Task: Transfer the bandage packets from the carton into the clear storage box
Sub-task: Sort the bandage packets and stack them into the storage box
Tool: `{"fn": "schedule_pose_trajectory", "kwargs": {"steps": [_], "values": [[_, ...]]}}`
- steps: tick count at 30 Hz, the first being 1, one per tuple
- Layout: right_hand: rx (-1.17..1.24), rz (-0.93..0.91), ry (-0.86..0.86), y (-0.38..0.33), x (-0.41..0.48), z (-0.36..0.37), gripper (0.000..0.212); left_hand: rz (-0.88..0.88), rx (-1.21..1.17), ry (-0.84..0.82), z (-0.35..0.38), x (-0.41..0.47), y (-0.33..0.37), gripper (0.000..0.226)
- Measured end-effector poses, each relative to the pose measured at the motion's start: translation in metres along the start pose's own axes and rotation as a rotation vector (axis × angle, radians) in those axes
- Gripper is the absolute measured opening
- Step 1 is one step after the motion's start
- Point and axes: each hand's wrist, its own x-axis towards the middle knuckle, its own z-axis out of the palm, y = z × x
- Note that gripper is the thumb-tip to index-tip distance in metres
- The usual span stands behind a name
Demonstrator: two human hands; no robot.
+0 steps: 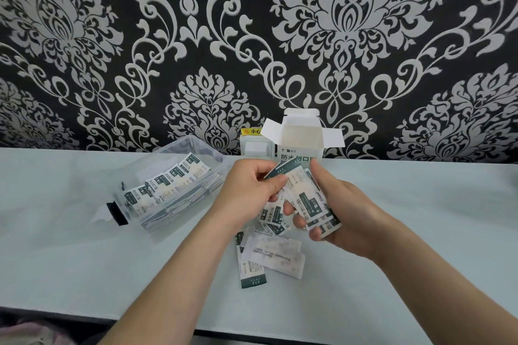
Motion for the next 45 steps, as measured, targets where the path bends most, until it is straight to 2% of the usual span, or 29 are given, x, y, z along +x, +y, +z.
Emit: {"fn": "schedule_pose_trajectory", "kwargs": {"steps": [5, 8, 10, 11, 13, 16, 19, 23, 28, 30, 34, 37, 40, 42, 45], "values": [[-0.028, 0.047, -0.078, 0.001, -0.003, -0.003, 0.029, 0.162, 0.210, -0.096, 0.005, -0.003, 0.001, 0.033], [-0.093, -0.024, 0.090, 0.001, -0.002, -0.011, 0.026, 0.143, 0.613, -0.090, -0.003, 0.001, -0.003, 0.043], [-0.283, -0.090, 0.243, 0.000, -0.001, -0.021, 0.024, 0.057, 0.904, -0.125, -0.007, 0.005, -0.010, 0.053], [-0.408, -0.102, 0.303, 0.000, 0.000, -0.025, 0.021, 0.015, 0.978, -0.174, -0.006, 0.005, -0.014, 0.059], [-0.635, -0.094, 0.374, 0.001, 0.001, -0.030, 0.020, -0.026, 1.033, -0.235, 0.002, 0.006, -0.019, 0.068], [-0.836, -0.076, 0.375, 0.006, 0.003, -0.028, 0.019, -0.056, 1.053, -0.187, 0.005, 0.010, -0.021, 0.074], [-0.933, -0.069, 0.333, 0.012, 0.007, -0.022, 0.019, -0.113, 1.008, -0.148, 0.001, 0.016, -0.020, 0.076], [-1.062, -0.059, 0.355, 0.021, 0.010, -0.011, 0.019, -0.207, 0.740, -0.126, 0.002, 0.023, -0.020, 0.081], [-1.043, -0.093, 0.392, 0.021, 0.012, -0.008, 0.015, -0.118, 0.603, 0.042, 0.001, 0.028, -0.026, 0.082], [-0.975, -0.148, 0.418, 0.019, 0.013, -0.008, 0.017, -0.071, 0.516, 0.127, -0.001, 0.027, -0.024, 0.075], [-0.666, -0.297, 0.437, 0.016, 0.014, -0.002, 0.023, 0.105, 0.289, 0.336, -0.008, 0.016, -0.007, 0.056], [-0.518, -0.383, 0.373, 0.011, 0.013, 0.005, 0.018, 0.132, 0.017, 0.293, -0.007, 0.002, 0.004, 0.058], [-0.379, -0.364, 0.192, 0.008, 0.011, 0.009, 0.013, 0.095, -0.166, 0.172, -0.001, -0.008, 0.006, 0.065], [-0.350, -0.342, 0.126, 0.011, 0.011, 0.010, 0.014, 0.116, -0.169, 0.185, 0.000, -0.009, 0.005, 0.055], [-0.289, -0.319, 0.155, 0.014, 0.012, 0.007, 0.013, 0.189, -0.141, 0.334, -0.009, -0.007, 0.007, 0.031]]}}
